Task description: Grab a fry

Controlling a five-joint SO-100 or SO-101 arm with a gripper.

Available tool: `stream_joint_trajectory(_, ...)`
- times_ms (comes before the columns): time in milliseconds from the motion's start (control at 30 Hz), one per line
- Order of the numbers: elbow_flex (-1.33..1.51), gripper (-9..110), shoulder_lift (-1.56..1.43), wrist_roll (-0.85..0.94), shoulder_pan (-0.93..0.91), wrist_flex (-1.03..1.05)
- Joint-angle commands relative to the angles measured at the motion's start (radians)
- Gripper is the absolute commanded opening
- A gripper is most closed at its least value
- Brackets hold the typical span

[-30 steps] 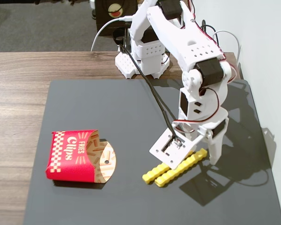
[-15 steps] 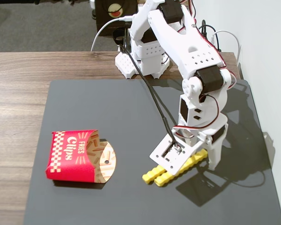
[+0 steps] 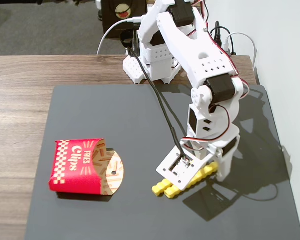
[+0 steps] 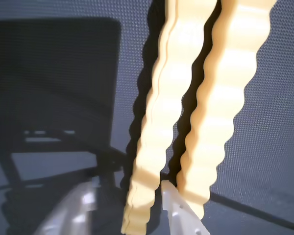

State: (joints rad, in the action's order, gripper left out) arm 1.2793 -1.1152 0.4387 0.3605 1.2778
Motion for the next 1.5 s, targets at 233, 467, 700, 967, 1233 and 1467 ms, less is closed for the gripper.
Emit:
stream_joint_trajectory(233, -0.006, 1, -0.011, 0.015, 0.0, -0.005)
stream_joint_trajectory(467, -0.006, 1, -0.038, 0.038, -0.005, 0.02)
stream_joint_trajectory(700, 0.021, 1, -0.181, 0.172, -0.046, 0.115)
stream_joint_trajectory(967, 0.118, 1, -0.37, 0.445, -0.14, 0.232)
stream_joint_trajectory(1233, 0.221, 1, -0.535, 0.741, -0.244, 0.298)
stream_joint_trajectory(1467, 0.321, 1, -0.698, 0.931, -0.299, 0.354)
